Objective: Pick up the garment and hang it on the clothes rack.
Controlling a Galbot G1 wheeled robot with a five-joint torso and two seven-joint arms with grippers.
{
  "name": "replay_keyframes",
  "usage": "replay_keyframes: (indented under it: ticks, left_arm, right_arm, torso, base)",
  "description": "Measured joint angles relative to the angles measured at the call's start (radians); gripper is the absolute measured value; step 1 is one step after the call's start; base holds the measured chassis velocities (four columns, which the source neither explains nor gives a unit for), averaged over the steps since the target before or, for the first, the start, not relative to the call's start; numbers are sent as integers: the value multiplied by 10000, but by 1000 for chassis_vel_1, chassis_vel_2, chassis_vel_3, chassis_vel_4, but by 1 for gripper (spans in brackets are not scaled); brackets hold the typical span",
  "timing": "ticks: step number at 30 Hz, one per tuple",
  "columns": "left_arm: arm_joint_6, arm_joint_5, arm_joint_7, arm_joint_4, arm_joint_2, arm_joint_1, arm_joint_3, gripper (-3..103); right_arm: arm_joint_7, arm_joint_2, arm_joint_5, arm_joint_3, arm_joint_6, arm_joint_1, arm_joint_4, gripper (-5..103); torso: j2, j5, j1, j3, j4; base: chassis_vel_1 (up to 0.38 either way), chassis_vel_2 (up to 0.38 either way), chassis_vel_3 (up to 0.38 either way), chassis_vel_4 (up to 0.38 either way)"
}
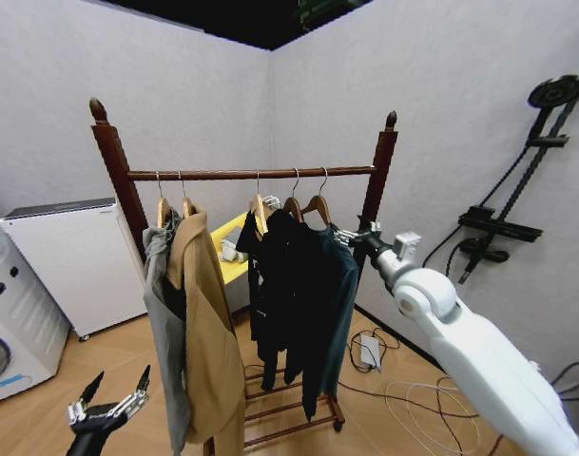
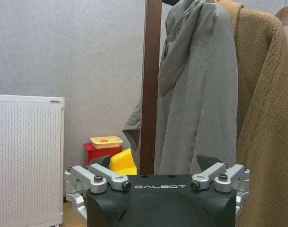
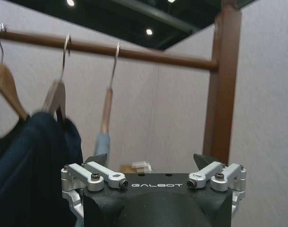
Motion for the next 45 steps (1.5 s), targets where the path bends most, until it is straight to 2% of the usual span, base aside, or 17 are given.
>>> replay_keyframes:
  ticks: [1, 2, 3, 5, 6, 7, 8, 10, 15, 31, 45]
  left_arm:
    - [0, 0, -5, 0, 0, 0, -2, 100]
    - [0, 0, 6, 0, 0, 0, 0, 100]
    - [0, 0, 6, 0, 0, 0, 0, 100]
    - [0, 0, 1, 0, 0, 0, 0, 100]
    - [0, 0, 1, 0, 0, 0, 0, 100]
    - [0, 0, 0, 0, 1, 0, -1, 100]
    - [0, 0, 0, 0, 1, 0, -1, 100]
    - [0, 0, 1, 0, 0, 0, -1, 100]
    - [0, 0, 1, 0, 1, -1, 0, 100]
    - [0, 0, -2, 0, 0, 0, -1, 100]
    - [0, 0, 0, 1, 0, 0, -1, 100]
  right_arm:
    - [-150, 471, -503, 526, 116, -1191, 353, 100]
    - [-294, 781, -811, 847, 215, -1843, 581, 100]
    - [-294, 781, -811, 847, 215, -1843, 581, 100]
    - [-658, 1525, -1569, 1435, 546, -3253, 982, 100]
    - [-658, 1525, -1569, 1435, 546, -3253, 982, 100]
    - [-819, 1887, -1877, 1581, 782, -3859, 1059, 100]
    - [-819, 1887, -1877, 1581, 782, -3859, 1059, 100]
    - [-910, 2354, -2338, 1655, 1189, -4634, 1070, 100]
    - [-950, 2837, -2851, 1631, 1557, -5236, 1095, 100]
    - [-942, 2660, -2894, 1461, 1684, -5025, 1120, 100]
    - [-1054, 2704, -2928, 1612, 1950, -5293, 1226, 100]
  torso:
    - [-1, 12, 0, 2, -1]
    - [0, 8, 1, 1, -1]
    - [0, 8, 1, 1, -1]
    - [0, 2, 0, 1, -1]
    - [0, 2, 0, 1, -1]
    - [0, 4, 0, 2, -1]
    - [0, 4, 0, 2, -1]
    - [-1, 2, 1, 2, 0]
    - [-3, 4, 5, 2, -1]
    - [0, 4, -2, 2, 2]
    - [-3, 4, 4, 3, 0]
  base:
    - [0, 0, 0, 0]
    - [0, 0, 0, 0]
    - [0, 0, 0, 0]
    - [0, 0, 0, 0]
    - [0, 0, 0, 0]
    - [0, 0, 0, 0]
    - [0, 0, 0, 0]
    - [0, 0, 0, 0]
    - [44, -51, -50, 45]
    - [151, -156, -160, 142]
    - [-5, -116, -122, -10]
